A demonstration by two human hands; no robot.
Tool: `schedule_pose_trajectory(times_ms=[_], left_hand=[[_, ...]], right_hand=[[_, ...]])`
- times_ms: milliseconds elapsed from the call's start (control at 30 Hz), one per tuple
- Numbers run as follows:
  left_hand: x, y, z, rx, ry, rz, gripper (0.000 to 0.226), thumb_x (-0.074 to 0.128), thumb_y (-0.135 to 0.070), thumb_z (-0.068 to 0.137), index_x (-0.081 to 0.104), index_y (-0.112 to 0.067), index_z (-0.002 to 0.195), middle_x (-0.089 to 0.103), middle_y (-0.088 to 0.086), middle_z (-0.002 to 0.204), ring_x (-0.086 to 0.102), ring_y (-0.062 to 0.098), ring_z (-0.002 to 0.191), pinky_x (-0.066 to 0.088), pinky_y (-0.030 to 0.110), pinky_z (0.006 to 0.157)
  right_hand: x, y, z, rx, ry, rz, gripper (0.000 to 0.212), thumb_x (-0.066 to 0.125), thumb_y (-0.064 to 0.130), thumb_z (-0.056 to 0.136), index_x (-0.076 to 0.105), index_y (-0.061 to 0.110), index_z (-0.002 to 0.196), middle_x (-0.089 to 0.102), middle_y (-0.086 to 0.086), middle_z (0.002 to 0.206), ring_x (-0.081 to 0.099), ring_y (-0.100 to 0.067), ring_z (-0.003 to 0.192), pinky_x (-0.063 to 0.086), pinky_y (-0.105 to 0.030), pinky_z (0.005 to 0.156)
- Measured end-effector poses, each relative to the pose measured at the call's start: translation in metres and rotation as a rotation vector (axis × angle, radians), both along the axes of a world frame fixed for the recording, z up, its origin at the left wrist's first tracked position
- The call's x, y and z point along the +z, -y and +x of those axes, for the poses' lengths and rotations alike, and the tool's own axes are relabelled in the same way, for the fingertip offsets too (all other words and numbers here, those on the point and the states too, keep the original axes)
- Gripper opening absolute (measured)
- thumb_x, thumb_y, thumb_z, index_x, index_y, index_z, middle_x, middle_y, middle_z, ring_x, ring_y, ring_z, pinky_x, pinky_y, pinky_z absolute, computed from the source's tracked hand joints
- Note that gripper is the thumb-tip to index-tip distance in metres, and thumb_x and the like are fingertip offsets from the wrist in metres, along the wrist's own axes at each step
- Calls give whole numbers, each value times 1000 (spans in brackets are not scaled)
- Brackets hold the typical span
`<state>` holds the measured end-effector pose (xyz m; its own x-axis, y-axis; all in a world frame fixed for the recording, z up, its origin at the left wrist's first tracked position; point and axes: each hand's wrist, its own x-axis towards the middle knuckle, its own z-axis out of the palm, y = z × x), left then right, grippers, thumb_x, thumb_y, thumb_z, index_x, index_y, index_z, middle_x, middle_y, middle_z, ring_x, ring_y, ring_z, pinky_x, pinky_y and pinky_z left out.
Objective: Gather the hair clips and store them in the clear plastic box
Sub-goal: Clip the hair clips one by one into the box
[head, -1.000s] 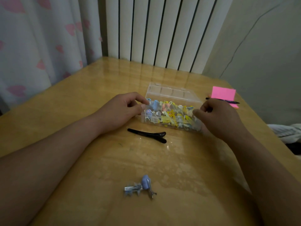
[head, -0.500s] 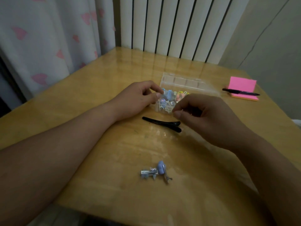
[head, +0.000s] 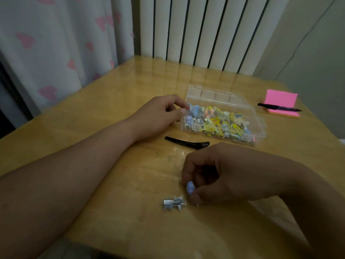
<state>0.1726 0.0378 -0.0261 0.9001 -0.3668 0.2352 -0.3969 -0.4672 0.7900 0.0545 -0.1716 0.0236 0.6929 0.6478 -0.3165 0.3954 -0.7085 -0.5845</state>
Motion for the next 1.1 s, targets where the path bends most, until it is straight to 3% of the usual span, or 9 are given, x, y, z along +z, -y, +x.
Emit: schedule_pose_trajectory(times_ms=[100,233,333,500,567,667,800,933,1100], left_hand=[[0,0,0,-2,-7,-5,17,65,-35,103,75,-33,117,72,12,96,68,26,94,54,42,91],[-2,0,3,-12,6,-21,15,67,-33,103,75,-32,115,71,12,94,67,27,93,54,43,90],[-4,0,5,-17,13,-37,14,68,-32,102,75,-34,113,71,13,93,66,31,93,53,48,91],[-4,0,4,-23,-2,-50,14,67,-31,102,75,-34,113,71,12,94,66,30,94,52,39,89],[-4,0,4,-25,-5,-52,14,67,-32,102,76,-35,112,70,12,94,65,30,94,52,42,90],[-5,0,4,-25,-13,-63,13,67,-33,102,76,-35,112,69,11,93,64,30,93,53,45,90],[-5,0,5,-22,-15,-64,13,67,-34,101,75,-36,112,66,2,85,64,26,88,53,44,89],[-6,0,7,-24,-11,-57,13,67,-36,101,75,-37,112,69,10,92,64,25,87,53,45,89],[-6,1,6,-31,-4,-53,13,67,-34,102,75,-35,113,70,12,94,65,29,93,53,42,88]], right_hand=[[0,8,3,-49,37,3,13,80,28,90,68,29,97,73,4,88,64,-11,70,55,-38,67],[-4,13,6,-86,66,87,14,76,21,92,66,28,98,71,2,93,64,-24,79,55,-42,72],[-4,20,10,-132,92,204,12,73,21,97,66,29,102,69,2,96,63,-20,80,55,-44,75],[2,60,33,-574,403,482,12,68,22,100,71,28,110,73,3,96,71,-18,86,55,-36,75],[0,82,42,-758,562,424,19,66,22,101,74,33,114,74,1,92,68,-24,81,54,-39,70],[-9,101,52,-851,618,265,16,69,25,100,74,28,115,71,4,85,61,-7,66,46,-23,59],[-18,100,58,-851,683,110,9,77,27,93,70,27,98,69,10,85,63,-7,77,43,-28,62],[-21,97,59,-826,694,17,9,78,30,91,70,29,95,69,14,86,62,-1,79,42,-25,61],[-22,98,60,-827,654,10,8,78,33,92,72,29,96,70,15,87,64,-3,80,51,-30,67]])
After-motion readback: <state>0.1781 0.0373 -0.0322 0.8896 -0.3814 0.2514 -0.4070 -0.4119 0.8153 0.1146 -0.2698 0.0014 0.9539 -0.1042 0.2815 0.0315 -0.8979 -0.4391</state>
